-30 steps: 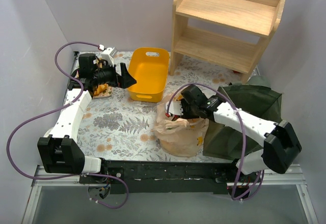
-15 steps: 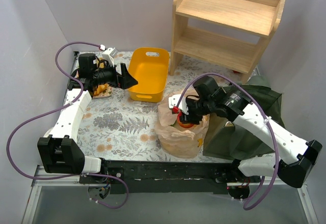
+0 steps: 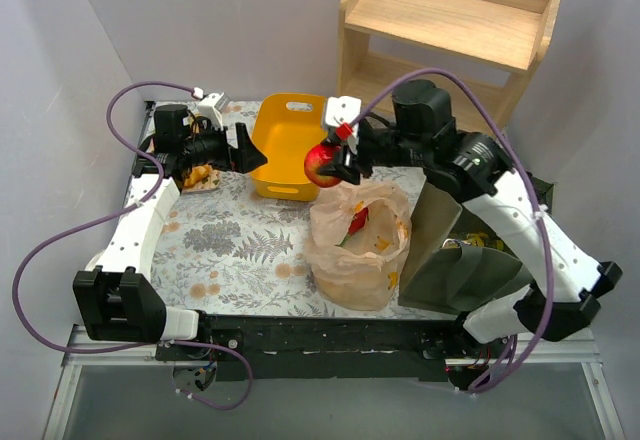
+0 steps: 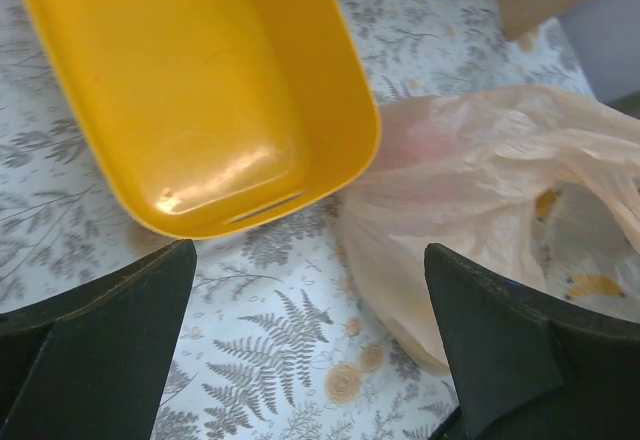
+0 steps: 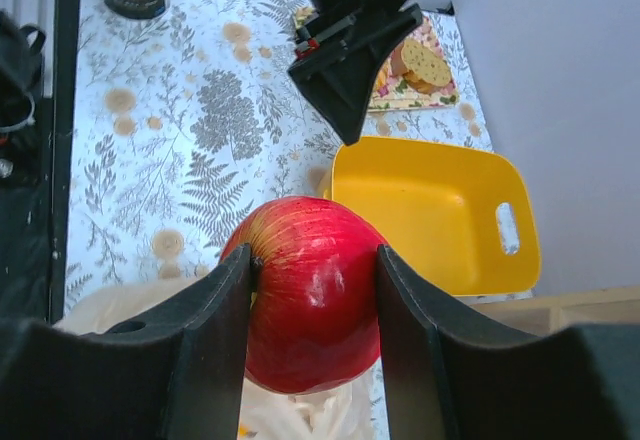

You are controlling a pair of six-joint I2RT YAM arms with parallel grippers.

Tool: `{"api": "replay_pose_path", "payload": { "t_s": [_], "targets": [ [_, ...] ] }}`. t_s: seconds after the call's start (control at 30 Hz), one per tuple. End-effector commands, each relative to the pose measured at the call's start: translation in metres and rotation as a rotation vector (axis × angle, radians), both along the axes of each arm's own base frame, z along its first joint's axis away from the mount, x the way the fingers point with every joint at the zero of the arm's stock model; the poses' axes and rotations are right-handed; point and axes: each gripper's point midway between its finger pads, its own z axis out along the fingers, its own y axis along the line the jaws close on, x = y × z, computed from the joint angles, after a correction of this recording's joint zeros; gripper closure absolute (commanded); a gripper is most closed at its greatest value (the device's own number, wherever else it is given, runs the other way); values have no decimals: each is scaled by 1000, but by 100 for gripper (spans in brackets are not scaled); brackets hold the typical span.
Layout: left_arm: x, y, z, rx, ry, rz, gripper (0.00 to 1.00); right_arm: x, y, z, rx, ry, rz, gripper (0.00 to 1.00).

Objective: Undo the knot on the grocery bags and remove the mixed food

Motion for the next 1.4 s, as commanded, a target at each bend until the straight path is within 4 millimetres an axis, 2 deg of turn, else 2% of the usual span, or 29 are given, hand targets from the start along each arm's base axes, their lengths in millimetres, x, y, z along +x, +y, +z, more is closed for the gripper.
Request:
{"api": "replay_pose_path", "payload": {
  "t_s": [0.0,0.07,0.13,0.17,0.2,0.27,0.33,0.37,0.47,0.5,0.53,0.6,0.63,0.67,0.7,0.73,0.77,0.93,1.0,1.03,1.1,1.13,1.17,1.23,1.27,1.33,1.37],
  "targets": [
    [18,47,23,134,-104,257,2,53,33,6,128,43,-147,99],
    [19,57,22,162,-105,308,2,72,52,-3,147,51,-164,99],
    [17,64,22,176,-103,337,2,91,62,-3,169,65,-218,99],
    [15,65,20,180,-100,336,2,105,72,-18,156,88,-246,99],
    [11,66,22,184,-108,337,2,117,77,-19,184,103,-277,99],
    [6,66,14,186,-95,334,2,142,85,-36,186,126,-337,99],
    [1,66,13,182,-94,331,2,162,89,-41,216,144,-398,99],
    [-1,66,12,178,-91,332,2,175,97,-53,206,156,-412,99],
    [-8,66,6,165,-69,327,2,206,104,-78,188,179,-481,99],
    [-10,67,3,168,-57,325,2,217,100,-85,184,187,-499,99],
    [-12,67,3,172,-52,319,2,221,103,-90,195,207,-482,99],
    [-17,65,1,177,-39,300,2,239,102,-116,179,233,-481,99],
    [-18,64,2,180,-38,291,2,242,106,-119,189,239,-451,99],
    [-20,63,2,189,-40,274,2,247,110,-137,174,265,-432,99],
    [-24,61,-1,188,-22,253,2,254,107,-146,174,285,-414,99],
    [-26,60,-2,193,-15,242,2,254,113,-161,173,322,-359,99],
    [-29,60,-3,201,-15,227,2,259,115,-165,188,326,-351,99],
    [-43,58,-15,235,29,171,2,304,113,-205,187,330,-435,99],
    [-47,58,-21,245,52,154,2,316,112,-219,183,325,-459,99],
    [-49,58,-22,248,58,149,2,322,112,-236,168,332,-470,99],
    [-51,57,-24,252,72,138,2,326,113,-243,169,331,-460,97],
    [-50,57,-27,253,82,135,2,322,117,-258,156,361,-428,91],
    [-49,57,-25,254,80,132,2,323,119,-258,171,359,-395,82],
    [-45,57,-23,255,82,129,2,317,122,-268,165,395,-357,74],
    [-44,57,-21,256,78,127,2,318,120,-275,162,413,-363,59],
    [-42,57,-20,258,70,124,2,318,118,-281,160,428,-369,47],
    [-41,56,-20,253,69,121,2,320,118,-281,162,430,-379,37]
  ]
}}
